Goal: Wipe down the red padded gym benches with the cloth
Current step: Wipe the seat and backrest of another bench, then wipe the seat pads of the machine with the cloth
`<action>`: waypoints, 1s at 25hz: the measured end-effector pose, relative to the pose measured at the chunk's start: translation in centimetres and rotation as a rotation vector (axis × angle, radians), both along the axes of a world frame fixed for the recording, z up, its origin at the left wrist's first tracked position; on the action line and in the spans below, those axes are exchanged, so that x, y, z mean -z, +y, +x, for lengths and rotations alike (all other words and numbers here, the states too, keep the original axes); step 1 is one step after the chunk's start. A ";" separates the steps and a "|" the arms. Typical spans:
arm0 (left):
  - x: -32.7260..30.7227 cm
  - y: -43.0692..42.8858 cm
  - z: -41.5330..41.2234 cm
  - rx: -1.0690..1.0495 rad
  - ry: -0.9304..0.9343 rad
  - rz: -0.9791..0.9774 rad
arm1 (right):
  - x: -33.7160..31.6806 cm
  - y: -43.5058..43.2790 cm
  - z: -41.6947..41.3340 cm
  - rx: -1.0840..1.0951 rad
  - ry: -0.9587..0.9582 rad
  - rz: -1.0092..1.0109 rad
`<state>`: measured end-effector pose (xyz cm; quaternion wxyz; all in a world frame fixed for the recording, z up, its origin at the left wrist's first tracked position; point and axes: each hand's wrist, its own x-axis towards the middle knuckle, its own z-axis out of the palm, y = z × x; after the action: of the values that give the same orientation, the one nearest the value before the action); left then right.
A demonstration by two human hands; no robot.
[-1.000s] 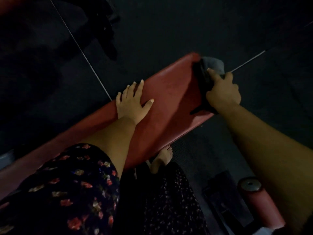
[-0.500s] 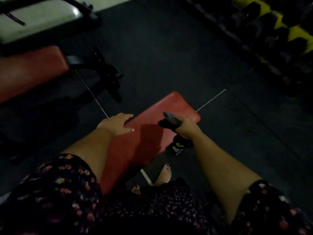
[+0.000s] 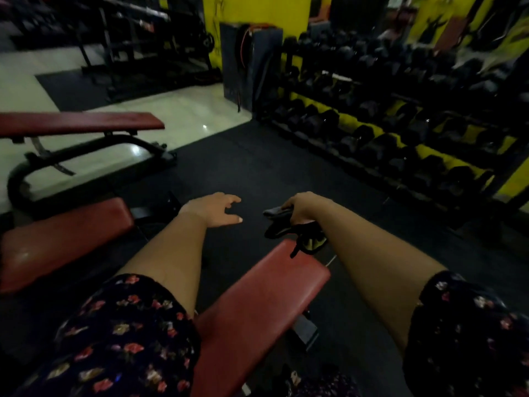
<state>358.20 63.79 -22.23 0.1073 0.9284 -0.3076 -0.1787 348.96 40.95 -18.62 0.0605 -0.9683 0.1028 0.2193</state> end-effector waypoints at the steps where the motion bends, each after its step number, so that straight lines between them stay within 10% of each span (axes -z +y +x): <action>1: -1.2 0.4 0.6 -0.008 -0.036 0.017 | -1.3 0.1 0.6 -0.024 -0.014 -0.016; 25: -11.8 -14.7 -4.4 0.324 -0.149 -0.029 | -12.1 -9.6 -10.9 0.428 -0.251 -0.045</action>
<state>353.84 49.05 -10.41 0.0673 0.8757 -0.4630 -0.1198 338.11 31.33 -6.48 0.0964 -0.9452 0.3022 0.0770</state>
